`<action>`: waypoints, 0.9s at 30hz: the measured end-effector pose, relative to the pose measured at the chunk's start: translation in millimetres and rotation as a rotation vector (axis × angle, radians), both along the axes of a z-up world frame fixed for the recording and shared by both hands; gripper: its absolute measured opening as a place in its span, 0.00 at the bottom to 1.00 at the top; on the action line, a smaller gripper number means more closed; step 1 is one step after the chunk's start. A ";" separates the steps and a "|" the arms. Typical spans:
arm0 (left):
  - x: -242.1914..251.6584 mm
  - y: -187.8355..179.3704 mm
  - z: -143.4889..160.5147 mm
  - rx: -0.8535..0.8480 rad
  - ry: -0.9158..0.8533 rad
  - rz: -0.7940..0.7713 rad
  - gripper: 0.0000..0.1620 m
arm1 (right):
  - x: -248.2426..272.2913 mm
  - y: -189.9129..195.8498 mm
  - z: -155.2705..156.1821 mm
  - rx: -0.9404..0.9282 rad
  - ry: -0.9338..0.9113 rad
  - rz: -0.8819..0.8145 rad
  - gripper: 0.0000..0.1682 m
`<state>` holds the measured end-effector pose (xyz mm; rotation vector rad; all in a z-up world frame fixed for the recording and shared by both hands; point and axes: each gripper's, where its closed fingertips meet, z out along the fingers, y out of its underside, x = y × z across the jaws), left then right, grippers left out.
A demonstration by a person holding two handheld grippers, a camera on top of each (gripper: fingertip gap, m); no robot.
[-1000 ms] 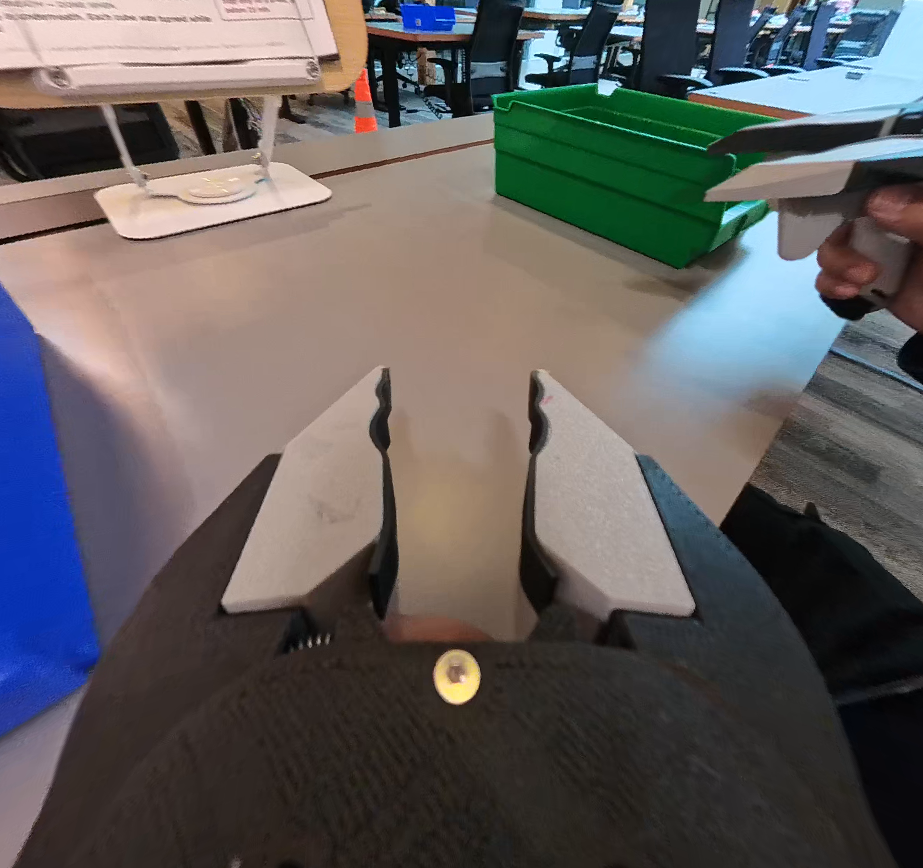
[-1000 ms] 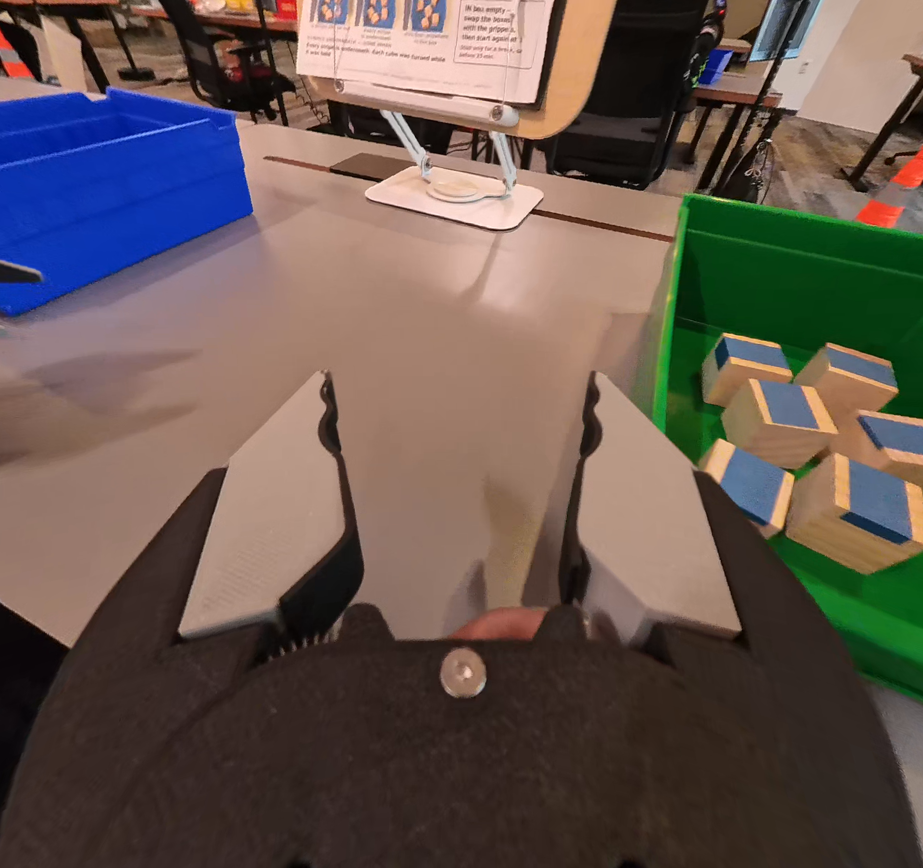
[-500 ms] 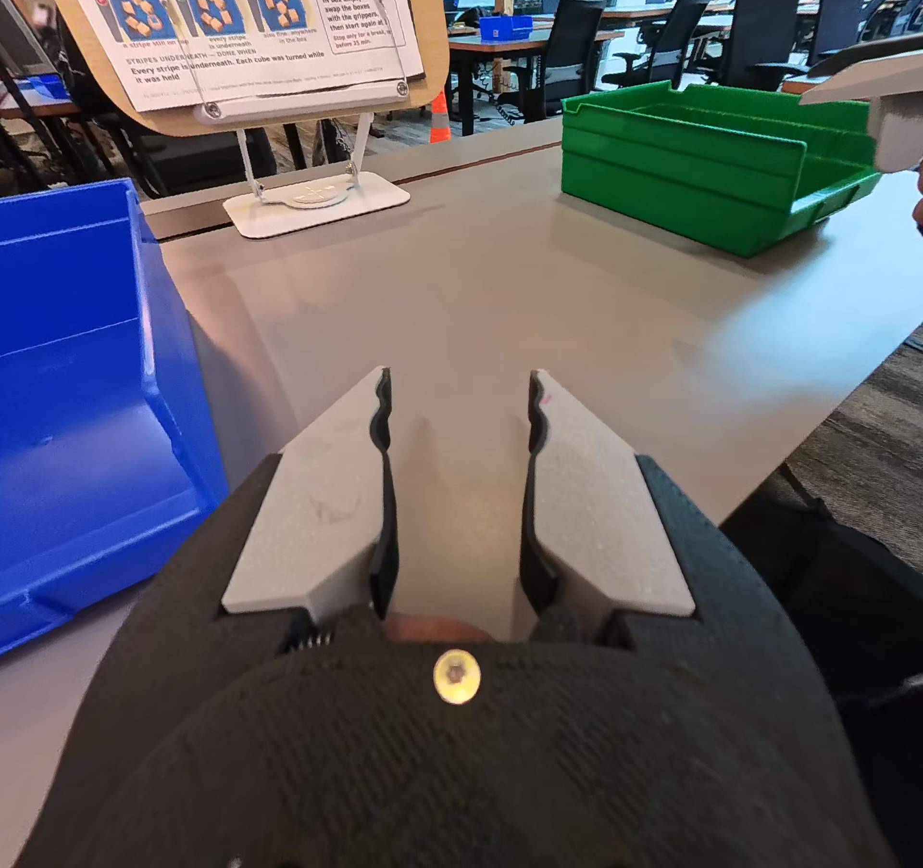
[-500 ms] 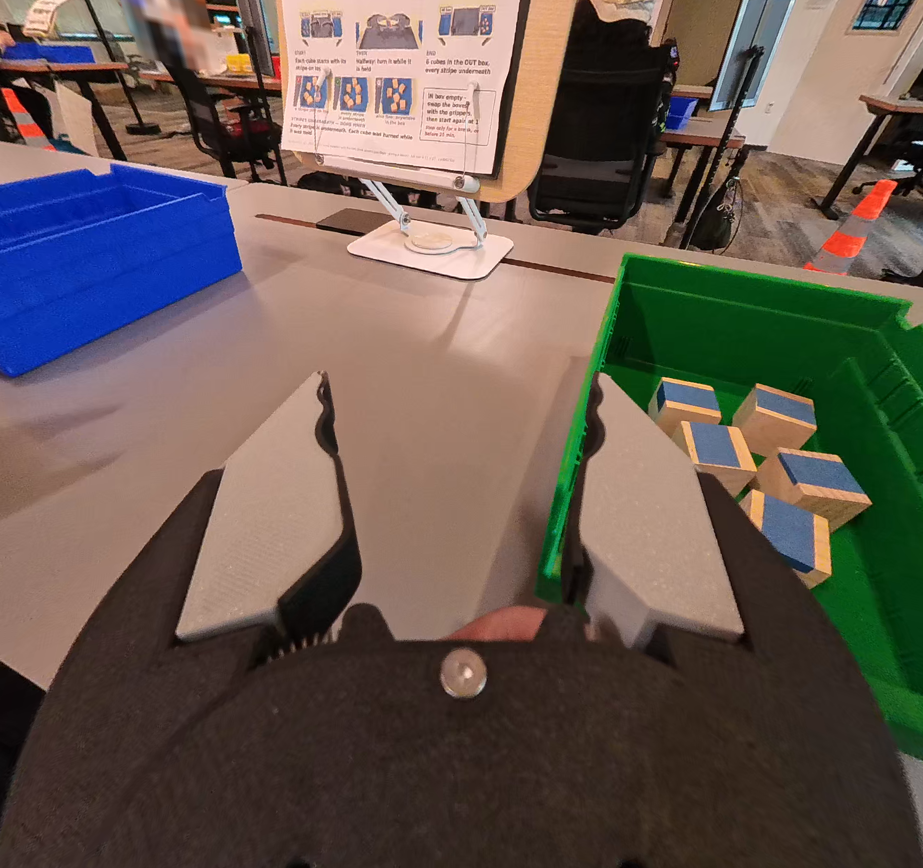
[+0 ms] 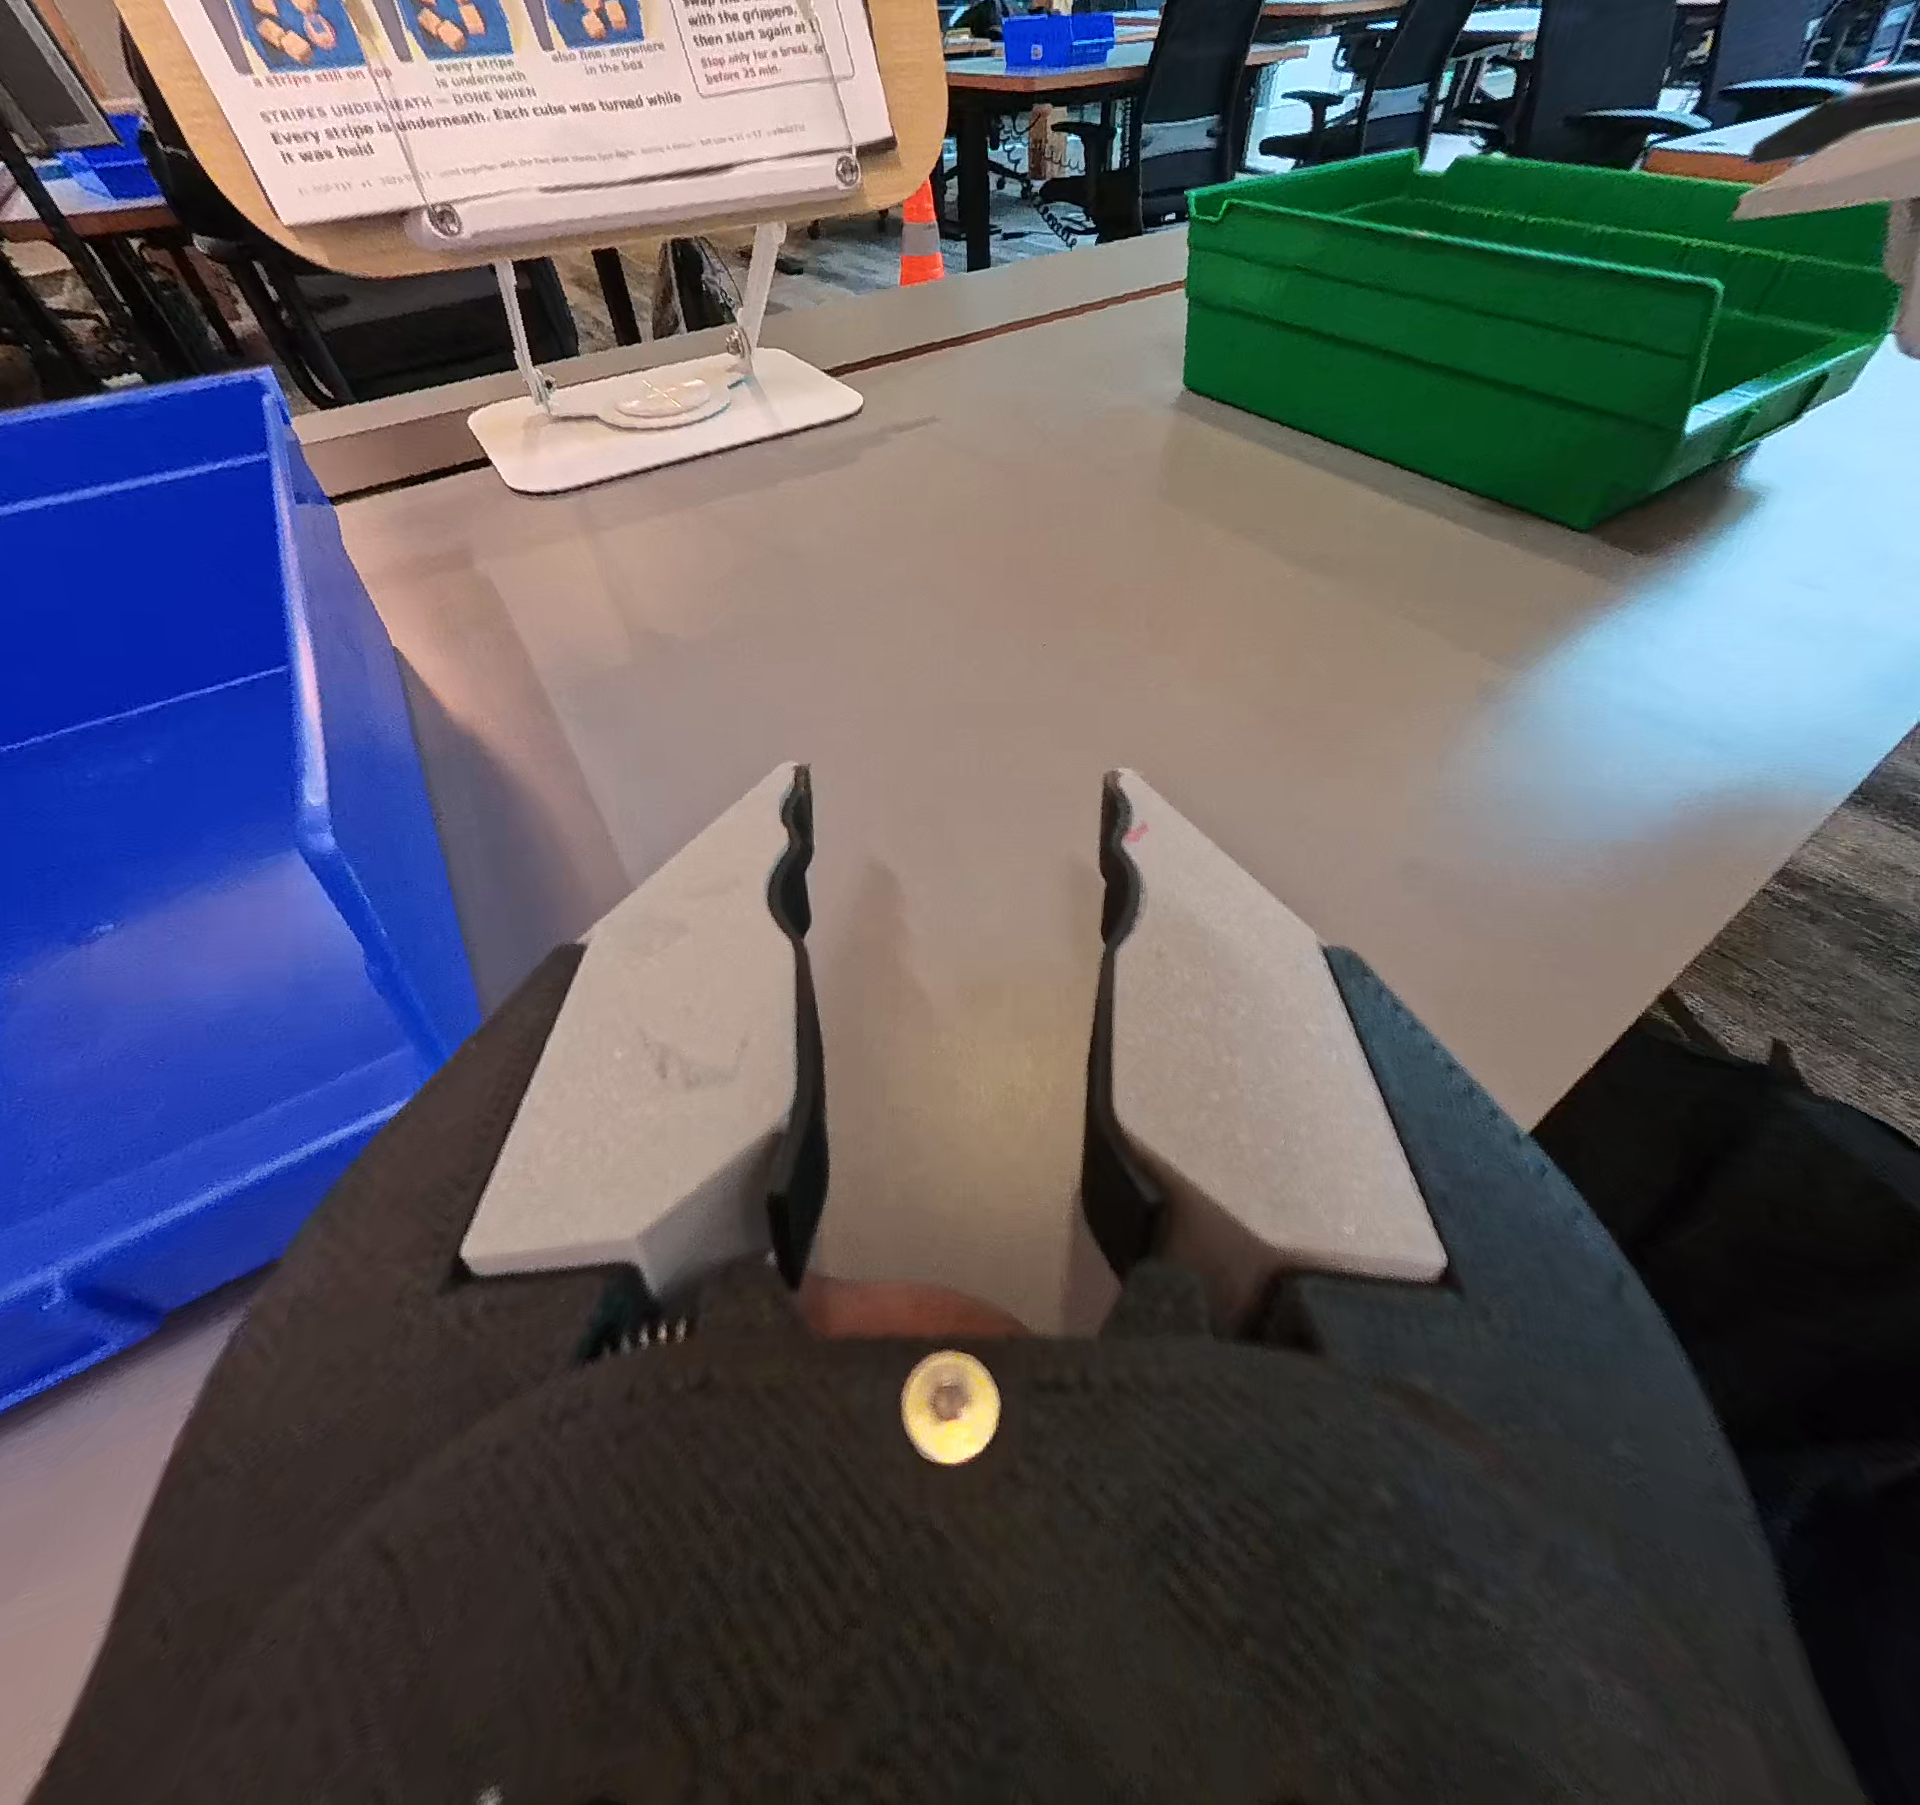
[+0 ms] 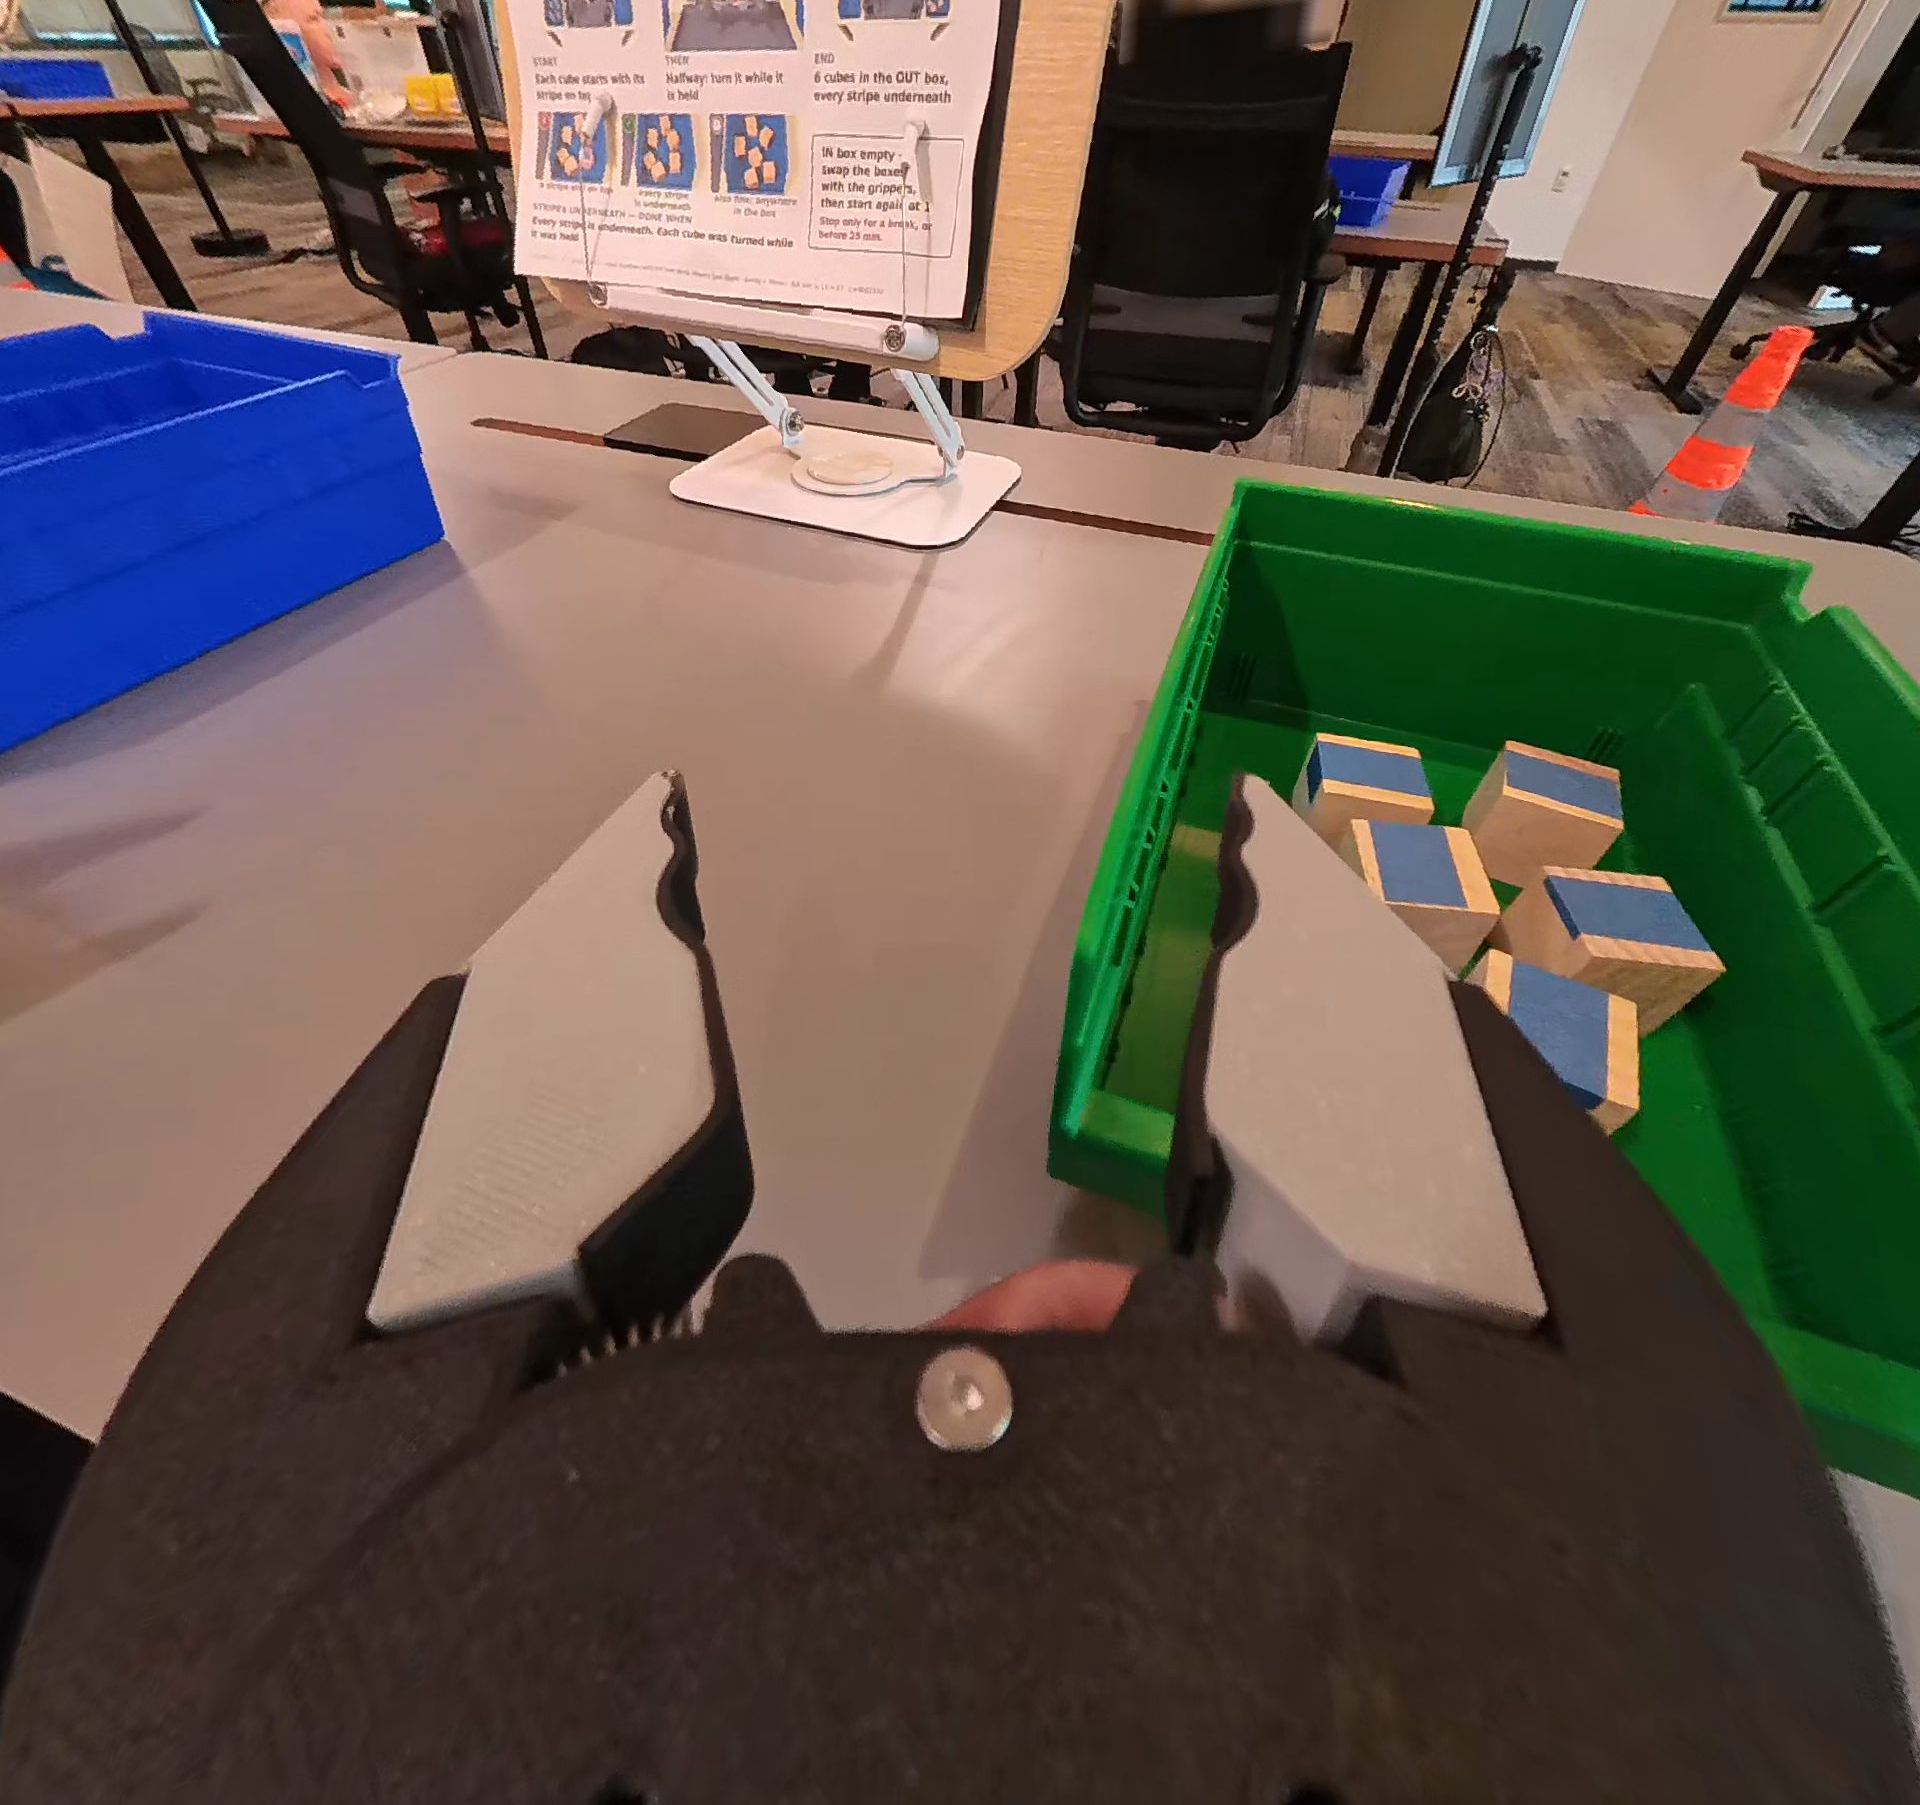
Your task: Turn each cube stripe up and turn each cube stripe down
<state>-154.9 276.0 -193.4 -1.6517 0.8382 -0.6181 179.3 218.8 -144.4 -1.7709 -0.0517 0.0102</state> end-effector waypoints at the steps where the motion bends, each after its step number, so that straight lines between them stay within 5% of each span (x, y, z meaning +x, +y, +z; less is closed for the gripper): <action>1: -0.8 -0.3 1.9 0.009 0.002 0.002 0.33 | 0.0 0.0 -0.7 -0.001 0.002 0.000 0.59; 18: -89.0 49.9 7.6 0.063 0.090 0.345 0.39 | 3.3 -4.7 -3.8 -0.027 -0.018 -0.034 0.59; 27: -81.9 75.0 -11.2 -0.005 0.087 0.367 0.42 | 1.2 -9.0 1.7 -0.023 -0.033 -0.043 0.59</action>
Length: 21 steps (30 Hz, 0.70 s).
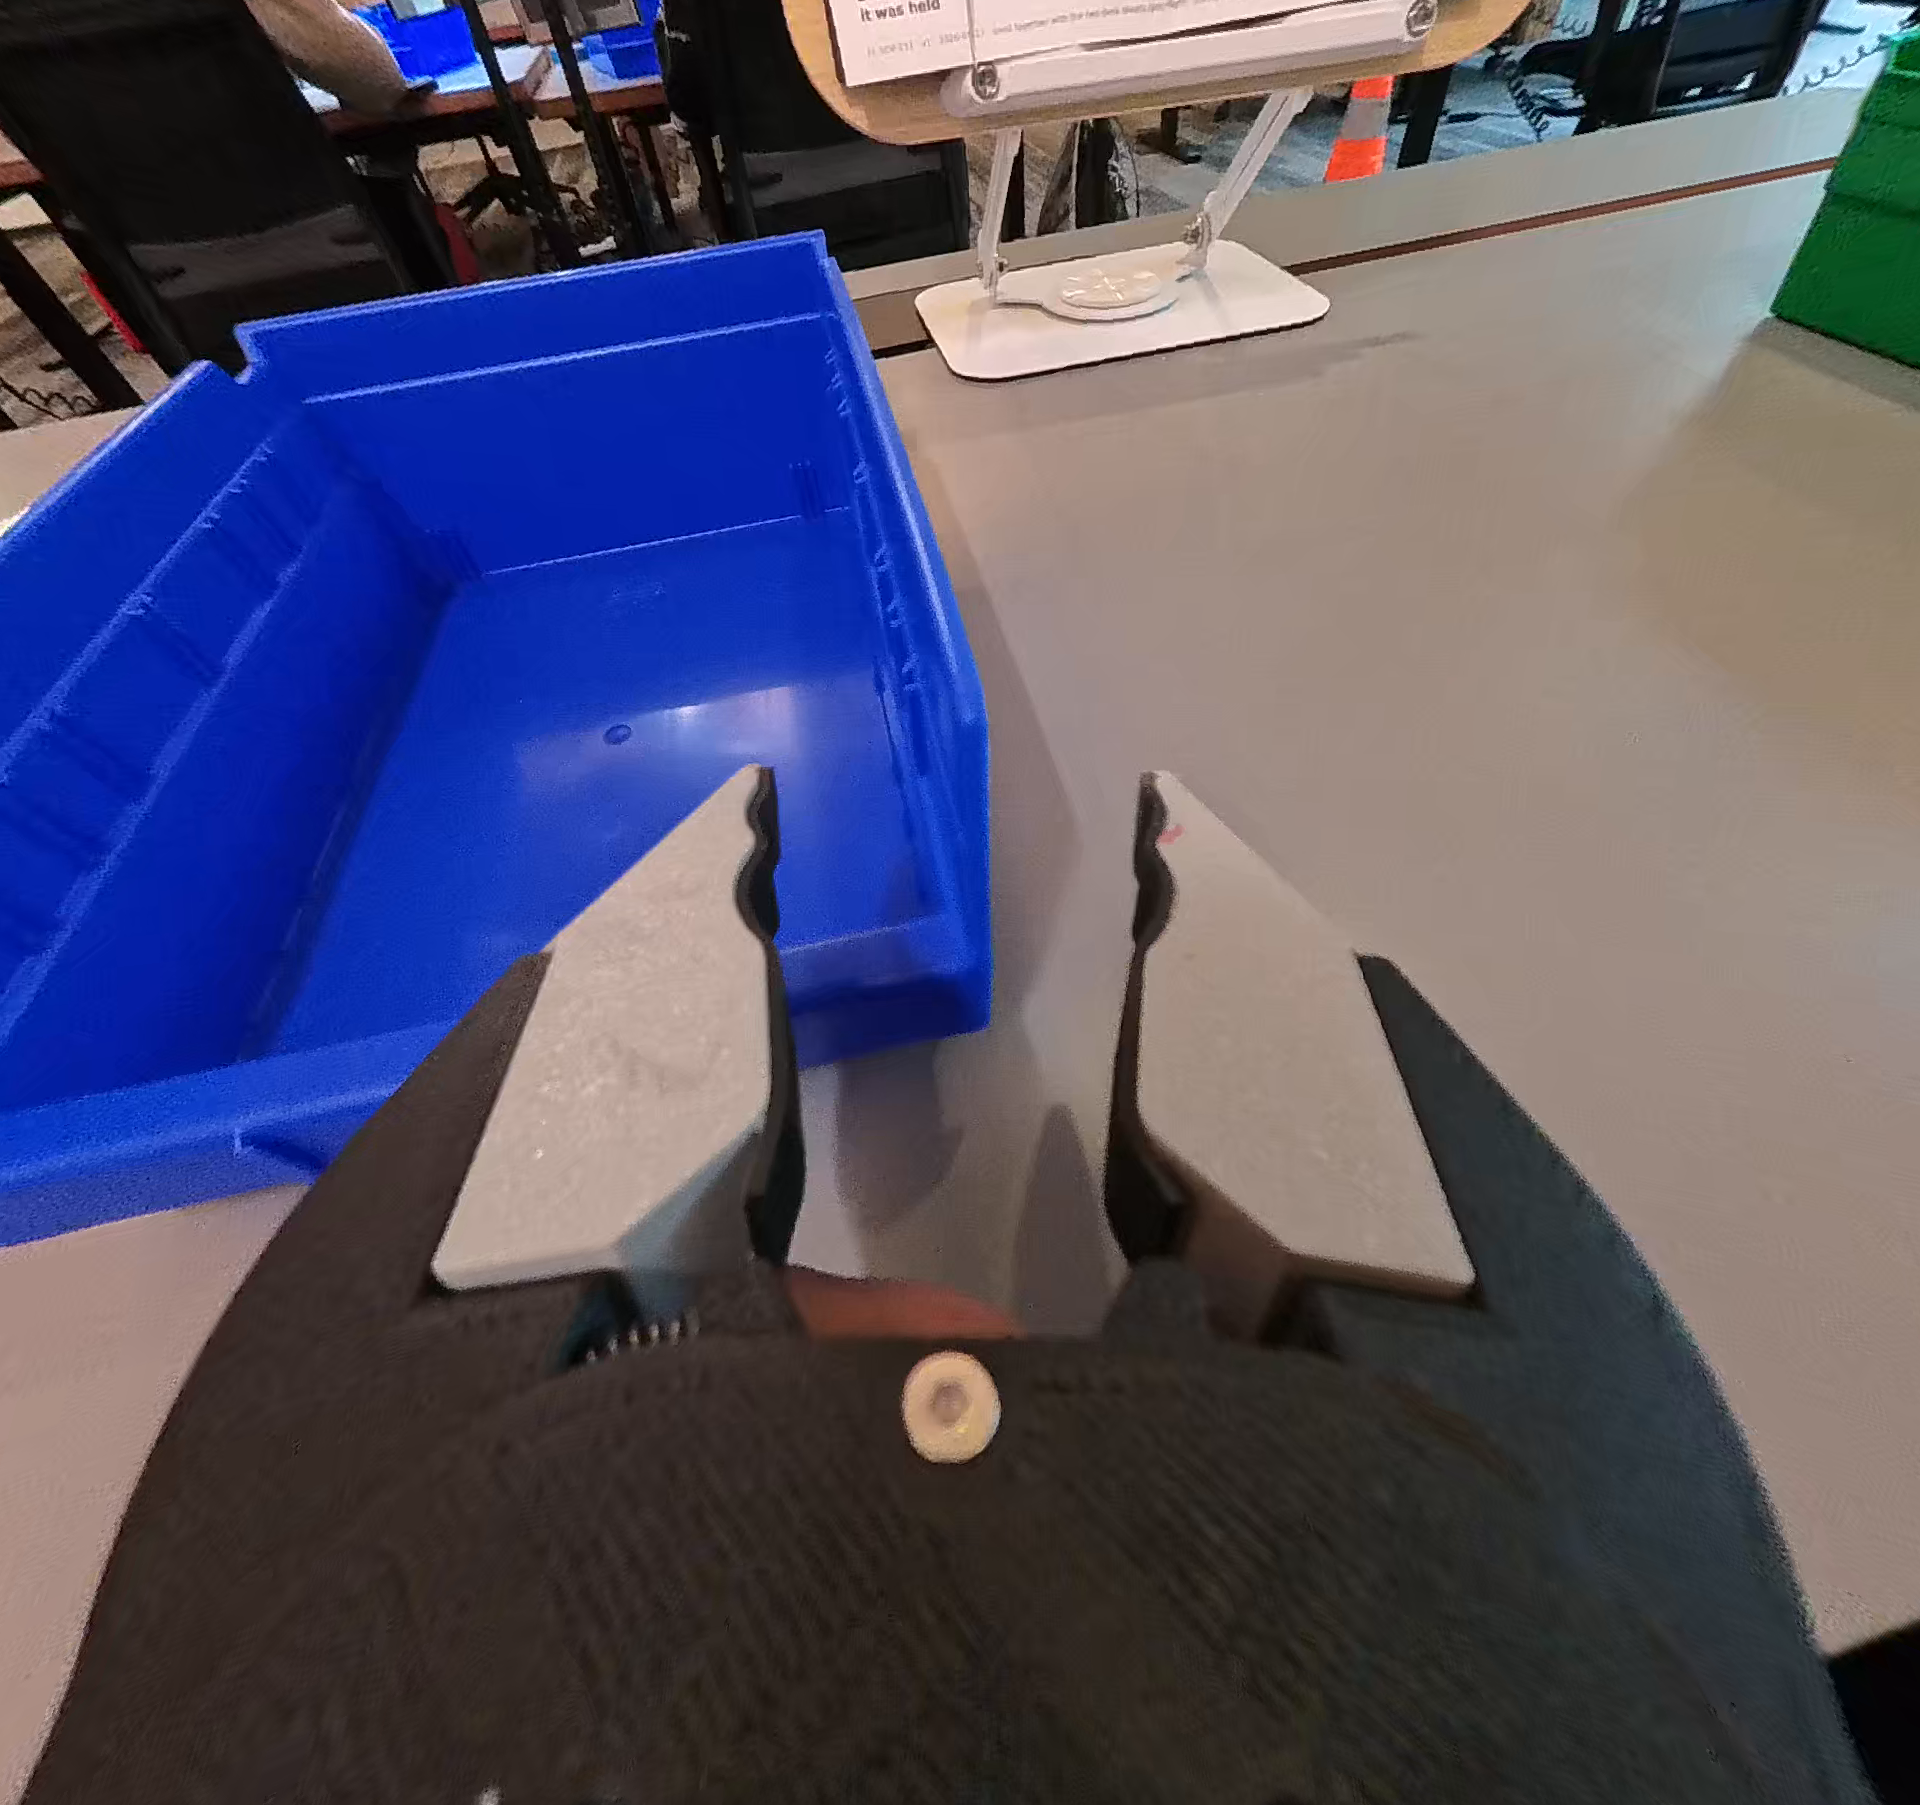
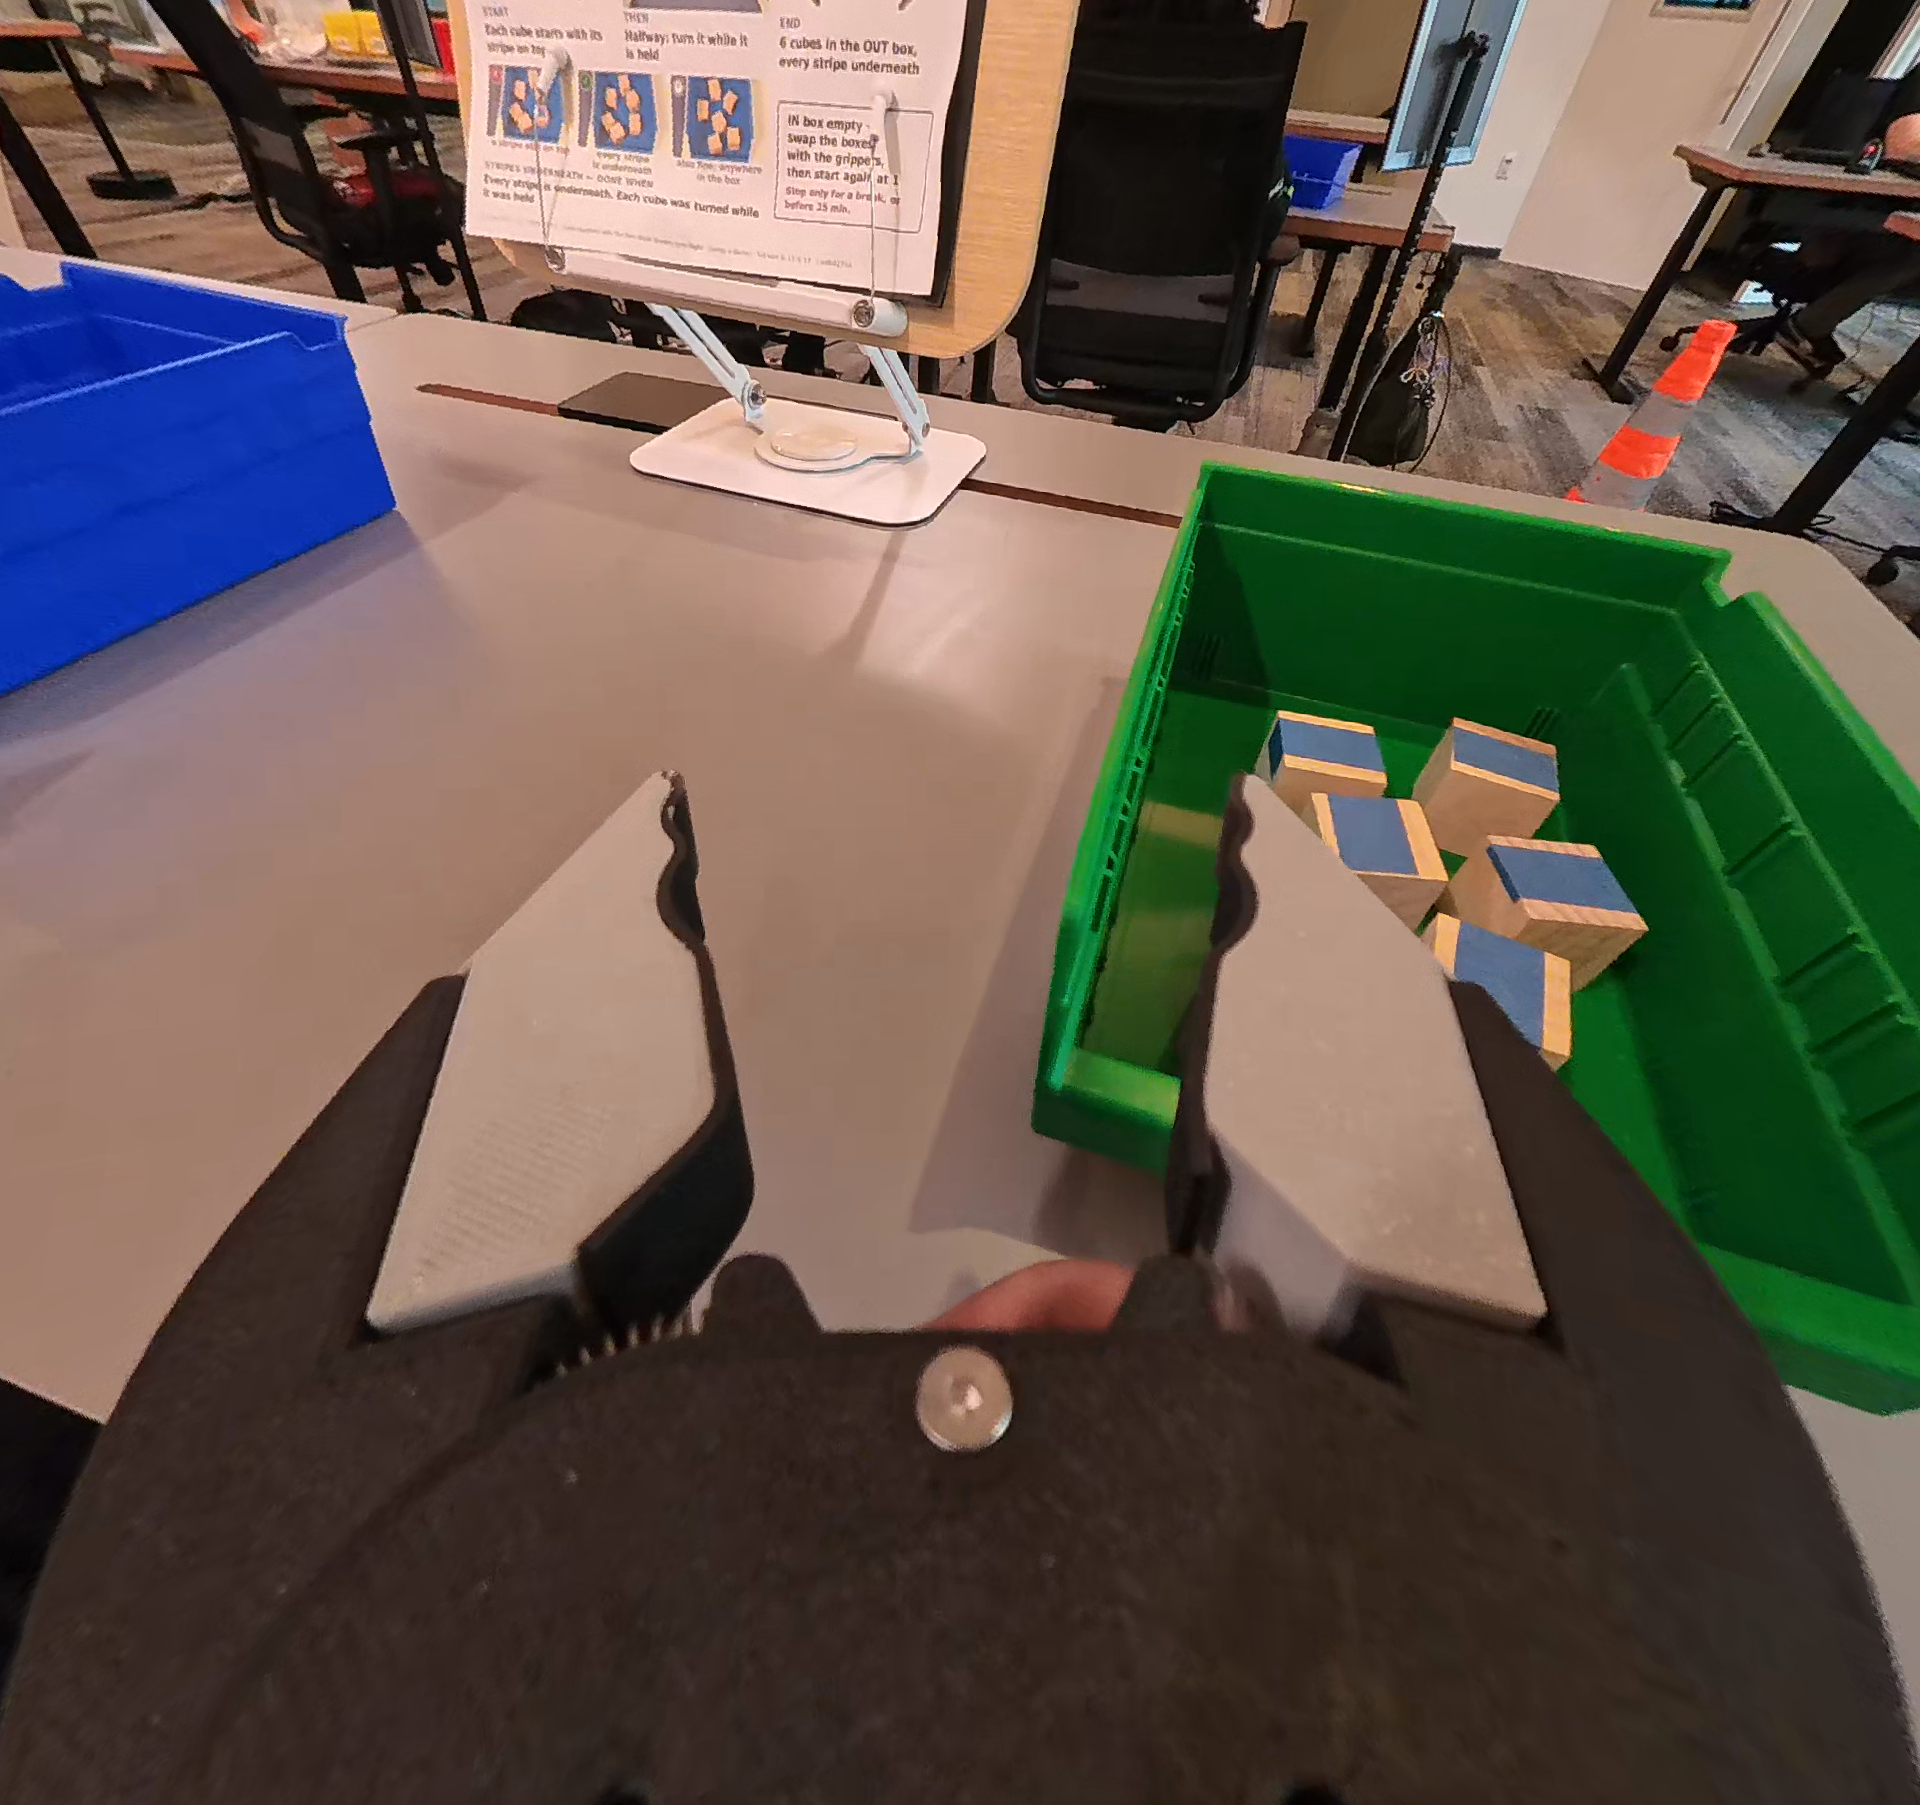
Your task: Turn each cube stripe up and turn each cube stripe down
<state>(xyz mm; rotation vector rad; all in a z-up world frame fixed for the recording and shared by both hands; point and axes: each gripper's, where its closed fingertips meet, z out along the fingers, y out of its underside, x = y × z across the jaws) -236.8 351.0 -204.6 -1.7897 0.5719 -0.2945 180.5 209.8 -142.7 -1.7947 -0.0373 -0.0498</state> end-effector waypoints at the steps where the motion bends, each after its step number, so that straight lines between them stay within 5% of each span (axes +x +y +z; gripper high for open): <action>1: 1.3 1.2 -1.1 -0.004 -0.001 -0.001 0.42 | 0.8 -0.4 0.0 -0.001 0.002 -0.002 0.59; 12: 10.5 14.2 -16.0 -0.039 0.068 -0.010 0.40 | 23.6 -4.1 -13.0 -0.064 -0.001 -0.072 0.59; 19: 7.0 25.2 -14.5 0.038 0.186 0.008 0.06 | 40.2 -4.1 -52.7 -0.170 0.020 -0.097 0.60; 21: 2.8 30.3 -14.2 0.064 0.231 0.044 0.04 | 35.4 2.2 -59.7 -0.191 0.016 -0.077 0.59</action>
